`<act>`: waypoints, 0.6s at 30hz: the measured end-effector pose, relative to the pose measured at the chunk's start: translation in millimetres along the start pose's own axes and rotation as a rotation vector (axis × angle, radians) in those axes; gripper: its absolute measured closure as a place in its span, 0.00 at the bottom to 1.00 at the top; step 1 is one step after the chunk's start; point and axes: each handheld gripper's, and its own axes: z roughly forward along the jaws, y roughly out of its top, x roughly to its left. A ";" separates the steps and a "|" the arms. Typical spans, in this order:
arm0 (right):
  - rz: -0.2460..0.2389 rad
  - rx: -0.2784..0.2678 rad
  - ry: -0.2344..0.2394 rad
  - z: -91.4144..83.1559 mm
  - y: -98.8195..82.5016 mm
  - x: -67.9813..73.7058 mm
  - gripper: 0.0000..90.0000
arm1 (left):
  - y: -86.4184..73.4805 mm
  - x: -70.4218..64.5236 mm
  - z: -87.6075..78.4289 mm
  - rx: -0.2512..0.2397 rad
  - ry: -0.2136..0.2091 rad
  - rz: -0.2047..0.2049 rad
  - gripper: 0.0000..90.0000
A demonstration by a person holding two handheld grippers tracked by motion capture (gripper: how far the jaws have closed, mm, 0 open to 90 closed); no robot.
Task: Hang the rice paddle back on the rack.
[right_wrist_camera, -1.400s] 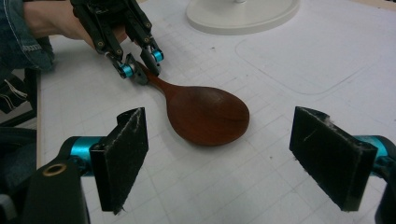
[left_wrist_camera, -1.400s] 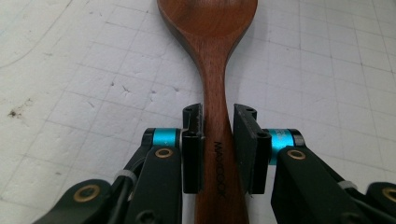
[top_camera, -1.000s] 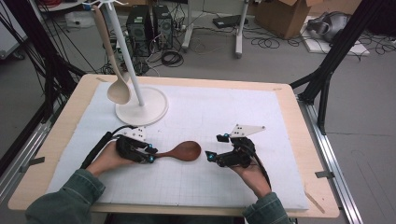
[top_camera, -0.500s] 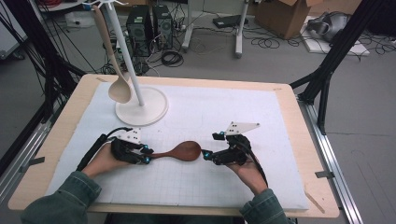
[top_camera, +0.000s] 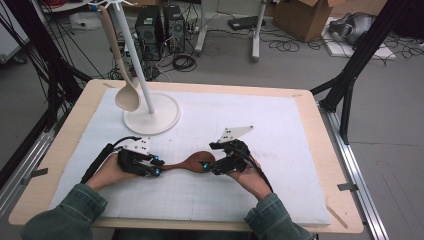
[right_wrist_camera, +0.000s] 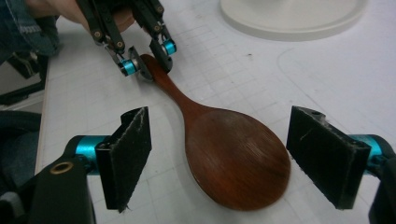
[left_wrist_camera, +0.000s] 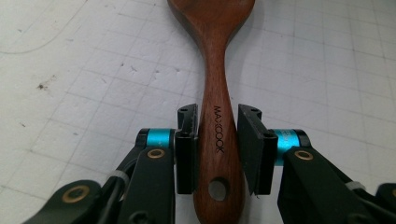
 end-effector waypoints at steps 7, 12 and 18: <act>-0.023 0.057 0.035 19.9 2.6 1.5 0.26 | 4.6 -2.3 2.2 -0.001 -0.020 0.022 0.77; -0.045 0.086 0.065 29.5 3.5 3.3 0.28 | 9.9 -6.1 5.9 0.010 -0.035 0.041 0.77; -0.069 0.122 0.097 38.1 2.8 6.5 0.31 | 19.2 -10.5 9.9 0.011 -0.053 0.058 0.77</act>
